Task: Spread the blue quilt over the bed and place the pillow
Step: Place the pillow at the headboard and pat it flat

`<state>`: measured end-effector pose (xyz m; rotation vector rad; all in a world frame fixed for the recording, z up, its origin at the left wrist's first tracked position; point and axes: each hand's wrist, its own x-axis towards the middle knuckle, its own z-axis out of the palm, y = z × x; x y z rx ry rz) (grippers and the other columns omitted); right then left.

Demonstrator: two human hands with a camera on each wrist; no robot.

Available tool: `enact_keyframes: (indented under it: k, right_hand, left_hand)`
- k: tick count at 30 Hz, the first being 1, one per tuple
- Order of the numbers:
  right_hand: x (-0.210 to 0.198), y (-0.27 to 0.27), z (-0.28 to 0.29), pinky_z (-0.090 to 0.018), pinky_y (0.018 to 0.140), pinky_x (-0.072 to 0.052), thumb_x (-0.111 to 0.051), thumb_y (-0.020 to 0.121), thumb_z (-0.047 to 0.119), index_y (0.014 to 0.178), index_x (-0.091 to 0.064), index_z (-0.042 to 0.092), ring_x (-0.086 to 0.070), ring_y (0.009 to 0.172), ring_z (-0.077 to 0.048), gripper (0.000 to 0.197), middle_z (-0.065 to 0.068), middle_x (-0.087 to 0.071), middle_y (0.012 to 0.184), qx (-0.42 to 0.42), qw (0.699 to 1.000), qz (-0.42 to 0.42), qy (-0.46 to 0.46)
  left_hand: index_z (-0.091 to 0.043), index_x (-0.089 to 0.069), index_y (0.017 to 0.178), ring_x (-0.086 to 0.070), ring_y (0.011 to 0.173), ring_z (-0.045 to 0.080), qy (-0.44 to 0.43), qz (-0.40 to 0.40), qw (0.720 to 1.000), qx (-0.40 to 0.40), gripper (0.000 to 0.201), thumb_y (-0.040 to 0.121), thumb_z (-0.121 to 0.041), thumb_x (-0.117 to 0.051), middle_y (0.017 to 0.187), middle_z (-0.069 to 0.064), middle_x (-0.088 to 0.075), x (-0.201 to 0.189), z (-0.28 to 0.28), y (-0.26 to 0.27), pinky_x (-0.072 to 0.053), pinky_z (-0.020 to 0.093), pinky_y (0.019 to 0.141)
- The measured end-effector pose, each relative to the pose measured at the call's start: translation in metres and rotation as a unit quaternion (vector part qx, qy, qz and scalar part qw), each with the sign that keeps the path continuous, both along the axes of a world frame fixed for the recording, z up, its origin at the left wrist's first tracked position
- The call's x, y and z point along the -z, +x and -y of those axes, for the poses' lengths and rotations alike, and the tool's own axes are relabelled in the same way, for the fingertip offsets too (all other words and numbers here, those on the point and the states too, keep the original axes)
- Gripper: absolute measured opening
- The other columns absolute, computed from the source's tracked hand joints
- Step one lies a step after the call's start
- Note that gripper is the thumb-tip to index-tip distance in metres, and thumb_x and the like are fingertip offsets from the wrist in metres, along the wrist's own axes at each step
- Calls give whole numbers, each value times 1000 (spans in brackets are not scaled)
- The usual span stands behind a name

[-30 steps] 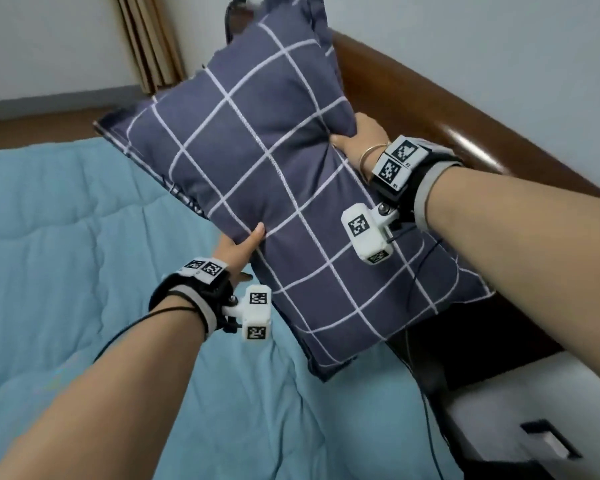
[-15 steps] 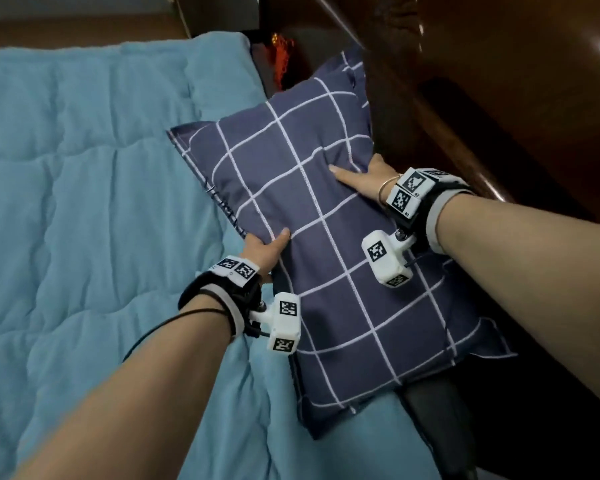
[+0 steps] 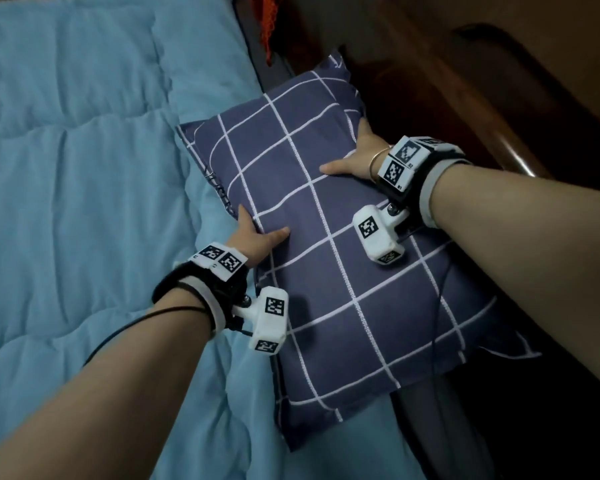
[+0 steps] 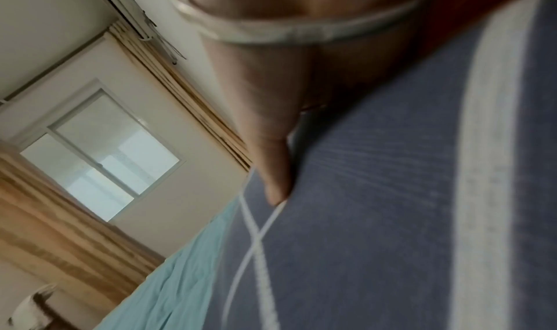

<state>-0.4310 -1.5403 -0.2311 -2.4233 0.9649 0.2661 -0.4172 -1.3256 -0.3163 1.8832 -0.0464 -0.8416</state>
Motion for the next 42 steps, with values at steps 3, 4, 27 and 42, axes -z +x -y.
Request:
enact_keyframes:
  k: [3,4,27,42]
  right_hand:
    - [5,-11,-15,-54,118,-12,-70,73,50,151,4,19,-6,148,-29,112,-7,-4,160,-51,994,-34,-95]
    - [3,-20,-21,-60,116,-8,-68,74,52,150,6,24,3,148,-29,110,-3,4,161,-67,991,-52,-102]
    - [24,-28,-5,-63,114,-8,-66,72,60,144,-29,27,3,147,-34,88,-7,-13,158,-93,978,-181,-48]
    - [118,17,-3,-61,115,2,-62,57,77,145,22,36,21,142,-43,129,-6,26,157,-194,964,-179,-35]
  left_hand:
    - [-16,-10,151,-42,136,29,152,75,981,91,103,74,-47,-71,150,11,-38,-10,3,3,-33,39,115]
    - [-16,-6,152,-32,142,30,187,132,968,105,103,78,-47,-69,155,13,-28,-17,4,4,-28,39,118]
    - [-27,-37,143,-43,134,26,250,275,853,367,81,74,-62,-62,148,3,-40,-34,68,65,-31,42,114]
    - [-31,8,151,12,149,32,349,227,823,387,91,86,-59,-49,161,1,15,24,81,90,-2,51,118]
